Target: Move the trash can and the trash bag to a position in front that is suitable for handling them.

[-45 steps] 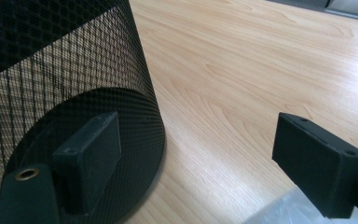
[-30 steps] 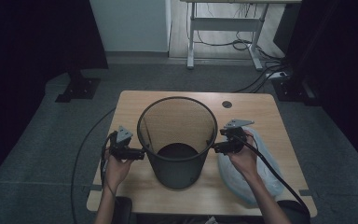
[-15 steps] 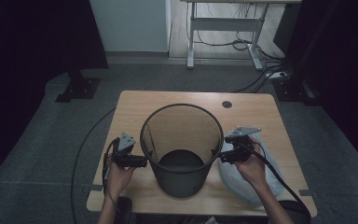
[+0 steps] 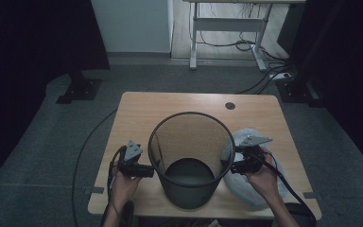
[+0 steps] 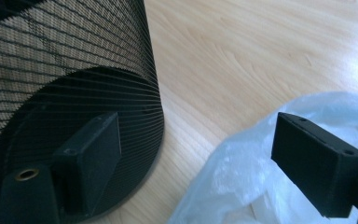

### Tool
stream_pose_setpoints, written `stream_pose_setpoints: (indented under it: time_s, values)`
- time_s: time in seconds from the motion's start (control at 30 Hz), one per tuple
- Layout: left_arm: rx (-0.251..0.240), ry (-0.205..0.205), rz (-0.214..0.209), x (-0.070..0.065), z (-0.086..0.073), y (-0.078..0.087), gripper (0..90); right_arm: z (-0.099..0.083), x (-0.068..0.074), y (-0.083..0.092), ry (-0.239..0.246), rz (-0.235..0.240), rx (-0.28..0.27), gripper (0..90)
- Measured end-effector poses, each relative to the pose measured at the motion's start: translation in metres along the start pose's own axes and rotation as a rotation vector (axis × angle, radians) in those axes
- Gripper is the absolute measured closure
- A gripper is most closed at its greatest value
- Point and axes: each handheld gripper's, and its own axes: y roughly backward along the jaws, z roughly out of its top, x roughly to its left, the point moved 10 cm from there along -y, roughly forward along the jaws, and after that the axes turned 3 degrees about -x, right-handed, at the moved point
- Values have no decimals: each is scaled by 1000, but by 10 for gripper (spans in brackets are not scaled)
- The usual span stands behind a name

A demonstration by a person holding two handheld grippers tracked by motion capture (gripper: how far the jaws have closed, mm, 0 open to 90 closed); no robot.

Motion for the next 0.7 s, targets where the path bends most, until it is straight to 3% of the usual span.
stream_pose_setpoints:
  time_s: [0.17, 0.33, 0.43, 0.5, 0.57, 0.63, 0.7]
  values:
    - [-16, 35, -21, 0, -2, -1, 8, -4, -1, -1, 5, 26, 17, 143]
    - [-16, 56, -20, 4, -8, -3, 0, -5, -1, -1, 1, 106, 19, 133]
    - [-1, 70, -13, 9, -17, -5, 0, -8, 0, 0, -31, 131, 40, 149]
    - [21, 76, -7, 13, -26, -8, 0, -11, -5, -1, -1, 55, 53, 155]
    - [42, 83, 0, 16, -35, -12, 0, -12, -14, -1, 31, -35, 31, 143]
    - [63, 91, 2, 19, -43, -14, 0, -14, -16, -1, 33, -28, 34, 143]
    - [78, 98, 6, 22, -49, -16, 0, -17, -17, -1, -25, 6, 33, 145]
